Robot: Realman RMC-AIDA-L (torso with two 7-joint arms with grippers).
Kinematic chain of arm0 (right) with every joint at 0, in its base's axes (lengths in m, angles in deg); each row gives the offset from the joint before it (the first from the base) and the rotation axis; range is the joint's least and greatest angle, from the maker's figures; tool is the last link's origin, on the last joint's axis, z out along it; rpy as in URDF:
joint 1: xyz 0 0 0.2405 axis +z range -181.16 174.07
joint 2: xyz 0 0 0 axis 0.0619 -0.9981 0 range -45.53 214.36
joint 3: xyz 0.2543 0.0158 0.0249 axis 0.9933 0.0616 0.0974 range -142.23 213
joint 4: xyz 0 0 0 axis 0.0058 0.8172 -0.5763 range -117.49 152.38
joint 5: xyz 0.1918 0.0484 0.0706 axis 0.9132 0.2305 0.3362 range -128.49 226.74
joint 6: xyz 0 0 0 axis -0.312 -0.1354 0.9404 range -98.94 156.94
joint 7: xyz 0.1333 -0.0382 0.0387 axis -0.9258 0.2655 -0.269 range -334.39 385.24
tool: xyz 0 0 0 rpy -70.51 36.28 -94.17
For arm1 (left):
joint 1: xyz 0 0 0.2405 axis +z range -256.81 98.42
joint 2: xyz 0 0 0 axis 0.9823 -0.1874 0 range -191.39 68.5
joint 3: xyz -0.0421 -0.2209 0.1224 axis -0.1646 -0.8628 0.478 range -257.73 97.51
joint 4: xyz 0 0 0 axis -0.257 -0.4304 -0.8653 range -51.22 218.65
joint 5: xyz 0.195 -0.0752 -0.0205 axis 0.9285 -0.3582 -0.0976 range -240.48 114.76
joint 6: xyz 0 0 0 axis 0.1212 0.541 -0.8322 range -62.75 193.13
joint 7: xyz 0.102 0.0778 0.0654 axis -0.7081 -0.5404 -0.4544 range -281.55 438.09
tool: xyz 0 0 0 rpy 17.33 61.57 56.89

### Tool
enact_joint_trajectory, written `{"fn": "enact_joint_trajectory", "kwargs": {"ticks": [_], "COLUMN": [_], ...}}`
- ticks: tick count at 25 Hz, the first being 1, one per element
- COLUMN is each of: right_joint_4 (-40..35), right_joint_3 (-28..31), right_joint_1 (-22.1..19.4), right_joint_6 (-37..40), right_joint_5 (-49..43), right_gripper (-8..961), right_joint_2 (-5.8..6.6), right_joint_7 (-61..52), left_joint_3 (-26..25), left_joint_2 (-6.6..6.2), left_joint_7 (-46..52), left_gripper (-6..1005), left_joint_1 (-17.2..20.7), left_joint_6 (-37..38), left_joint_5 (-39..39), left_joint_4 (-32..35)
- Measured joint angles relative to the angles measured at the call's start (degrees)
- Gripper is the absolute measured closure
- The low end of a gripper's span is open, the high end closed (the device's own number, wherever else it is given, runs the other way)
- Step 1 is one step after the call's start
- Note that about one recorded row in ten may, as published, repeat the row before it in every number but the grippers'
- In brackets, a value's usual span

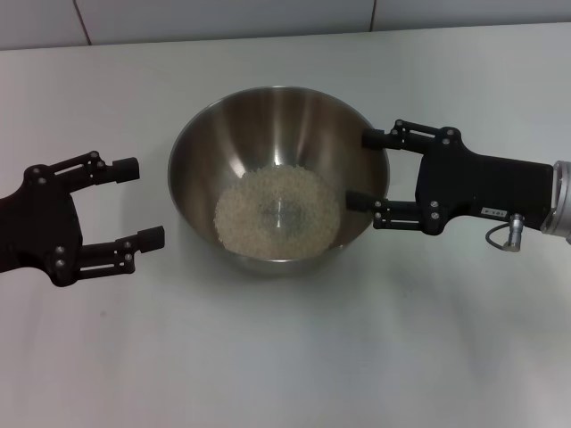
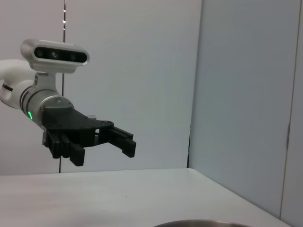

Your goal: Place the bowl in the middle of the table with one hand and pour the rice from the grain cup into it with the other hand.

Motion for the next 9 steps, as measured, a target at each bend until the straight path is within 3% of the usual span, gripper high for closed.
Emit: {"fn": "enact_joint_trajectory", "kwargs": {"ticks": [9], "right_joint_4": [0.5], "right_joint_3": [-0.3], "right_joint_1": [-0.4], "right_joint_6": [0.0], "right_joint_5": [0.8], "right_gripper": [170], "right_joint_2": [-0.09], "right_joint_7": [0.5], "left_joint_3": [0.0], "left_joint_2": [-0.04], "left_joint_7": [-0.7], "left_gripper": [170], "left_joint_1": [0.1], "left_joint_6": [0.3], "left_joint_5": [0.0], "left_joint_4": [0.0]}}
